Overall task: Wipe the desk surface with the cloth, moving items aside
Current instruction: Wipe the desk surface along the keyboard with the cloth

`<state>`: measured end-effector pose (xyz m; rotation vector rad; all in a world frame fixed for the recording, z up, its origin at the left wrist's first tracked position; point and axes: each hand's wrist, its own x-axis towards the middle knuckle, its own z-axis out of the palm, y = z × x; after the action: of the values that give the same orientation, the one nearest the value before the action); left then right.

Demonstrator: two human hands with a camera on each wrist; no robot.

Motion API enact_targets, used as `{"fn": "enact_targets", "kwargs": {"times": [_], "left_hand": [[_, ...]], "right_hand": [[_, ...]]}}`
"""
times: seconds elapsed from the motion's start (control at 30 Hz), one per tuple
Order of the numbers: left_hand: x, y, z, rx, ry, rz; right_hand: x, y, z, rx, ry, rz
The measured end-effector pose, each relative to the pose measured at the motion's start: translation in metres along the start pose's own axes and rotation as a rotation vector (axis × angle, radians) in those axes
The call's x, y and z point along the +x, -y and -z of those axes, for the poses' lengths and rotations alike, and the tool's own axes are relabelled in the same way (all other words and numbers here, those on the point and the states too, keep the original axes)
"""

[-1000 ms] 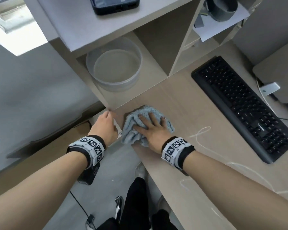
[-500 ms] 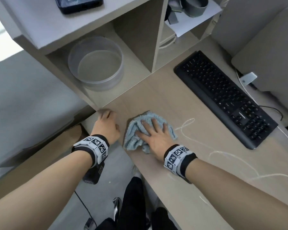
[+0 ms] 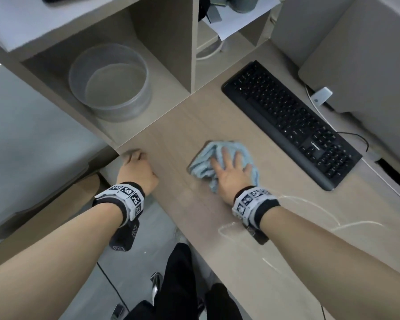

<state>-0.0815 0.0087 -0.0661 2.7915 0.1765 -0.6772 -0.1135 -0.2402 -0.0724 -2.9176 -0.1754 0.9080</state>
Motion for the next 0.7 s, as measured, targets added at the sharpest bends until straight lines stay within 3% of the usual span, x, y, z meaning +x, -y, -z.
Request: {"fn": "enact_targets", "kwargs": {"times": [0.07,0.13,0.33,0.57,0.63,0.7], "left_hand": [[0.000,-0.005,0.003,0.018,0.023,0.030],[0.001,-0.008,0.006,0.035,0.041,0.044],[0.004,-0.009,0.010,0.117,0.043,0.038],[0.013,-0.005,0.014,0.211,0.048,0.007],[0.015,-0.006,0.014,0.230,0.047,0.005],[0.015,-0.008,0.014,0.237,0.044,0.007]], "right_hand": [[-0.012,0.006,-0.014,-0.031,0.017,0.126],[-0.021,-0.012,-0.023,-0.046,0.025,0.148],[-0.023,-0.078,-0.007,0.065,-0.004,-0.104],[0.050,-0.047,0.030,0.161,-0.050,-0.287],[0.057,-0.025,0.035,0.102,-0.059,-0.195],[0.048,-0.008,0.027,0.009,-0.065,-0.005]]}}
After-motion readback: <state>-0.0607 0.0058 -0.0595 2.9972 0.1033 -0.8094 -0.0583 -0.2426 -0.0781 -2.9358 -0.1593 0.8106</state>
